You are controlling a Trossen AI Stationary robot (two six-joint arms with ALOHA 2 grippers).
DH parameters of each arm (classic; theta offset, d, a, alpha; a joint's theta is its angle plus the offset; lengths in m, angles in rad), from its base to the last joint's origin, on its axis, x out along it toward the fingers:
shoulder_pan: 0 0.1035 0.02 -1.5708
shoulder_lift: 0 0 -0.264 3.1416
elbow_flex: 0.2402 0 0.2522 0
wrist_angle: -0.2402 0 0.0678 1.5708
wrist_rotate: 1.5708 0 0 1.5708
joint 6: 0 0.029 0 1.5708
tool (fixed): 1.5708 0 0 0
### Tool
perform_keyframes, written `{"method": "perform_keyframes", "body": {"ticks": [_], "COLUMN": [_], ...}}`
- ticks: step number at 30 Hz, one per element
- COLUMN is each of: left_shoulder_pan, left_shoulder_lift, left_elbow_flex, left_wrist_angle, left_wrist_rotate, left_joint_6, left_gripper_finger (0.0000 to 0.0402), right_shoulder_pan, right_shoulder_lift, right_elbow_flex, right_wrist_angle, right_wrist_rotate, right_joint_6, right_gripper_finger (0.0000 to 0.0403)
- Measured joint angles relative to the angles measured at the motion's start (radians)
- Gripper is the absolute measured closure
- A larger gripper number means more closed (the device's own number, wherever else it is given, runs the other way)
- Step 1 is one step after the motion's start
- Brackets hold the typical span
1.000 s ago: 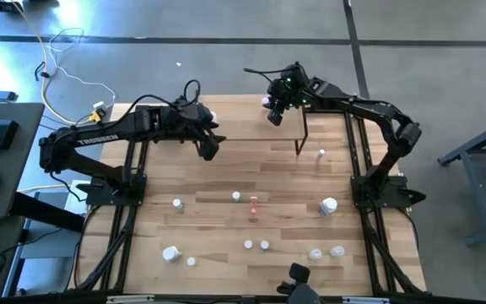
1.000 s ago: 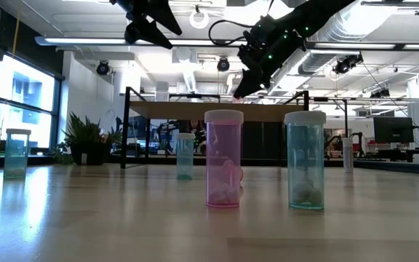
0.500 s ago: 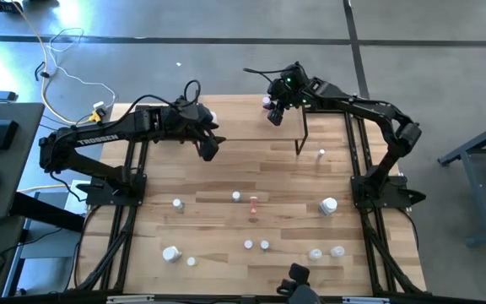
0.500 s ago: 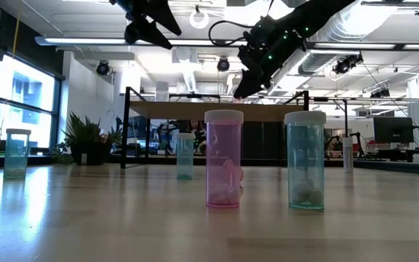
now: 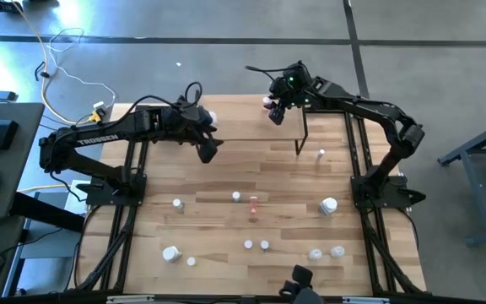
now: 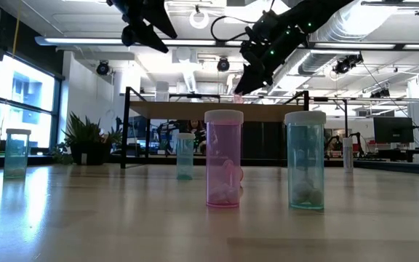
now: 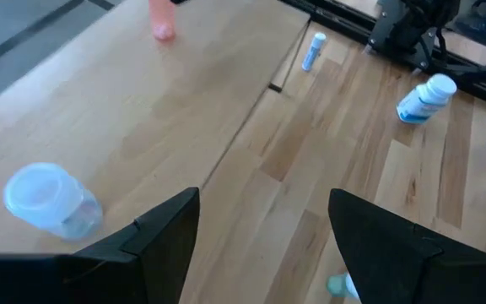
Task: Pick and place medicine bottles onto shelf by color
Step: Put the right pink pill bottle on the shelf, then put the left large white blue pill bottle on the shelf
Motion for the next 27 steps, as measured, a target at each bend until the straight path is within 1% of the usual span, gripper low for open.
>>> {"method": "perform_keyframes", "body": {"ticks": [7, 16, 20, 27], "left_shoulder_pan": [0.000, -0.028, -0.058, -0.148], "left_shoulder_lift": [0.000, -0.002, -0.014, -0.069], "left_elbow_flex": [0.000, 0.000, 0.000, 0.000], "left_wrist_angle": [-0.045, -0.105, -0.141, -0.270], "left_wrist_rotate": [0.001, 0.002, 0.002, -0.001], "left_joint_6": [-0.009, -0.030, -0.036, -0.149], "left_gripper_finger": [0.0149, 0.0149, 0.0149, 0.0149], "right_shoulder_pan": [0.005, 0.012, 0.011, 0.011], "right_shoulder_lift": [-0.036, -0.099, -0.112, -0.127], "right_elbow_flex": [0.000, 0.000, 0.000, 0.000], "right_wrist_angle": [-0.008, -0.024, -0.049, -0.072], "right_wrist_rotate": [0.002, 0.013, 0.014, 0.018], "right_joint_6": [0.014, 0.026, 0.042, 0.042], "right_gripper_finger": [0.0229, 0.0229, 0.0229, 0.0229]}}
